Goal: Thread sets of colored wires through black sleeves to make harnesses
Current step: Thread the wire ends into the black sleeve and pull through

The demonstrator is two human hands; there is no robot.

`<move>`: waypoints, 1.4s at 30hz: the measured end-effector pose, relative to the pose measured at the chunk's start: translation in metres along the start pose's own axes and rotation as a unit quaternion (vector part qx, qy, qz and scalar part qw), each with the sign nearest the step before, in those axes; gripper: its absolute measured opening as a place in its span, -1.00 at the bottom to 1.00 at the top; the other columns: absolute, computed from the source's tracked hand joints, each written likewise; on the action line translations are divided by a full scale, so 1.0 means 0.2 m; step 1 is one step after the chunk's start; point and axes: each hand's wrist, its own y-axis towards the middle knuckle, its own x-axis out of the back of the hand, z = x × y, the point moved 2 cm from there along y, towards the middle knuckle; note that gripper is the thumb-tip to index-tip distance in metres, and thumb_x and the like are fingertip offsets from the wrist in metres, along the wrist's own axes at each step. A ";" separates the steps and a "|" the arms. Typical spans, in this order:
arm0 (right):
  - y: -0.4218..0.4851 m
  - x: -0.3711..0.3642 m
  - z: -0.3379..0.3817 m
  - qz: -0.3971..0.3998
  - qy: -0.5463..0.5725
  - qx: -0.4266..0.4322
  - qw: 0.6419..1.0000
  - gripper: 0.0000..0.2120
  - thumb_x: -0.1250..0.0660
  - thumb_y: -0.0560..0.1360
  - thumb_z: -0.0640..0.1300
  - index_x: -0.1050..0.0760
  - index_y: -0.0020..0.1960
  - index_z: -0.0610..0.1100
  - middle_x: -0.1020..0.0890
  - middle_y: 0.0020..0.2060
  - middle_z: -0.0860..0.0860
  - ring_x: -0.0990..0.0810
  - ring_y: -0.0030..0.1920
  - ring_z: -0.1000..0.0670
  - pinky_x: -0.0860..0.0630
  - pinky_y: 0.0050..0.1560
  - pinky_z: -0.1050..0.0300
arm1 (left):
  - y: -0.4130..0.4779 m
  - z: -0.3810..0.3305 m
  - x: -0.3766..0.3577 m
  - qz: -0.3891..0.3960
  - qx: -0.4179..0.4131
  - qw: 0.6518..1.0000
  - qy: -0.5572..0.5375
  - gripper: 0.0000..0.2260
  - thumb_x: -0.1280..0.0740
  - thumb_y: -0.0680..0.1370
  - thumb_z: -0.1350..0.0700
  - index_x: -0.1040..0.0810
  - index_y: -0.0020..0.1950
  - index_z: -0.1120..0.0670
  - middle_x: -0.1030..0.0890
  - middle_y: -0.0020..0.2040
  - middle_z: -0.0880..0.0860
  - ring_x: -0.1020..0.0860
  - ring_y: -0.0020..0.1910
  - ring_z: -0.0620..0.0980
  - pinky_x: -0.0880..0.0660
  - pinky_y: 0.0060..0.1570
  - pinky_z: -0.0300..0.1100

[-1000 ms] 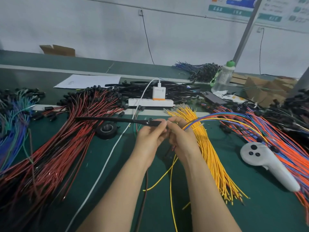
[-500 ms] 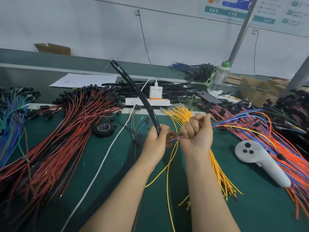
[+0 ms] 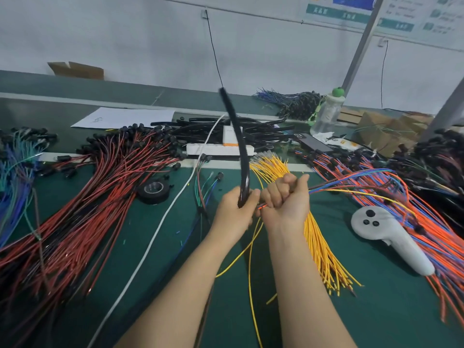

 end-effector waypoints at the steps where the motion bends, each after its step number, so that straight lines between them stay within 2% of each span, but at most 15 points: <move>1: 0.01 0.01 0.02 -0.008 0.004 0.013 1.000 -0.51 -0.01 0.66 0.11 -0.31 -0.35 -0.12 -0.14 -0.64 0.08 -0.07 -0.67 0.12 -0.04 -0.66 0.28 | 0.00 0.00 0.00 0.035 0.005 0.999 -0.013 -0.85 -0.29 0.58 0.10 -0.47 -0.18 0.09 -0.46 -0.43 -0.02 -0.28 -0.61 -0.19 -0.22 -0.55 -0.33; 5: 0.02 0.05 0.06 -0.039 0.041 0.026 0.998 -0.53 0.00 0.66 0.10 -0.30 -0.34 -0.12 -0.14 -0.62 0.08 -0.06 -0.66 0.12 -0.03 -0.66 0.26 | -0.01 -0.01 0.02 0.109 0.007 0.994 0.012 -0.97 -0.38 0.52 0.16 -0.56 -0.12 0.06 -0.38 -0.52 -0.16 -0.27 -0.60 -0.22 -0.21 -0.55 -0.41; 7: 0.02 0.06 0.07 -0.049 0.053 0.029 0.997 -0.53 -0.01 0.66 0.09 -0.30 -0.33 -0.12 -0.14 -0.62 0.08 -0.06 -0.66 0.12 -0.03 -0.67 0.27 | -0.01 -0.01 0.03 0.099 -0.006 0.994 0.043 -0.98 -0.38 0.52 0.18 -0.58 -0.08 0.12 -0.48 -0.46 -0.16 -0.32 -0.58 -0.24 -0.23 -0.52 -0.42; 9: 0.02 0.07 0.07 -0.052 0.053 0.033 0.997 -0.53 -0.02 0.66 0.10 -0.30 -0.34 -0.12 -0.14 -0.60 0.08 -0.05 -0.65 0.11 -0.02 -0.65 0.26 | -0.01 -0.01 0.04 0.079 -0.017 0.995 0.058 -0.95 -0.36 0.53 0.19 -0.59 -0.09 0.17 -0.59 -0.34 -0.06 -0.37 -0.55 -0.28 -0.26 -0.49 -0.44; 14: 0.02 0.06 0.06 -0.048 0.026 0.052 0.997 -0.51 -0.02 0.66 0.12 -0.32 -0.35 -0.12 -0.15 -0.59 0.08 -0.06 -0.63 0.10 -0.05 -0.63 0.25 | -0.02 0.01 0.01 0.043 -0.012 0.998 0.049 -0.95 -0.35 0.53 0.22 -0.59 -0.10 0.19 -0.61 -0.34 -0.01 -0.40 -0.55 -0.29 -0.26 -0.50 -0.48; 16: 0.02 0.06 0.06 -0.047 0.037 0.051 0.997 -0.51 -0.02 0.66 0.11 -0.32 -0.35 -0.12 -0.15 -0.60 0.08 -0.06 -0.63 0.10 -0.05 -0.64 0.26 | -0.01 0.01 0.01 0.055 0.017 0.998 -0.003 -0.95 -0.35 0.53 0.22 -0.58 -0.10 0.19 -0.61 -0.35 -0.01 -0.32 -0.59 -0.24 -0.24 -0.53 -0.43; 19: 0.02 0.06 0.08 -0.026 0.095 0.029 0.995 -0.52 -0.01 0.66 0.10 -0.31 -0.34 -0.12 -0.14 -0.61 0.08 -0.08 -0.66 0.11 -0.05 -0.65 0.27 | -0.01 -0.01 0.02 0.106 0.075 0.980 -0.151 -0.89 -0.30 0.57 0.17 -0.54 -0.09 0.19 -0.63 -0.34 0.01 -0.18 -0.60 -0.19 -0.13 -0.58 -0.38; 22: 0.01 0.05 0.08 -0.009 0.142 0.008 0.990 -0.52 -0.01 0.66 0.10 -0.31 -0.34 -0.13 -0.15 -0.62 0.07 -0.09 -0.66 0.11 -0.04 -0.65 0.28 | -0.01 -0.02 0.04 0.131 0.095 0.961 -0.224 -0.82 -0.25 0.58 0.09 -0.55 -0.05 0.18 -0.61 -0.35 0.02 -0.16 -0.59 -0.20 -0.13 -0.59 -0.40; 28: 0.01 0.04 0.06 -0.008 0.196 -0.020 0.980 -0.52 -0.02 0.65 0.09 -0.33 -0.34 -0.14 -0.14 -0.62 0.07 -0.07 -0.66 0.10 -0.01 -0.63 0.29 | -0.02 -0.02 0.03 0.142 0.092 0.953 -0.252 -0.86 -0.26 0.55 0.11 -0.54 -0.04 0.17 -0.54 -0.38 -0.02 -0.16 -0.59 -0.20 -0.14 -0.59 -0.40; 42: -0.01 0.01 0.07 -0.004 0.174 -0.026 0.984 -0.53 -0.05 0.65 0.07 -0.33 -0.35 -0.15 -0.15 -0.62 0.07 -0.10 -0.68 0.12 -0.04 -0.69 0.30 | -0.03 -0.01 0.02 0.139 0.098 0.951 -0.258 -0.90 -0.25 0.59 0.15 -0.47 -0.09 0.14 -0.54 -0.36 -0.02 -0.17 -0.59 -0.21 -0.13 -0.60 -0.41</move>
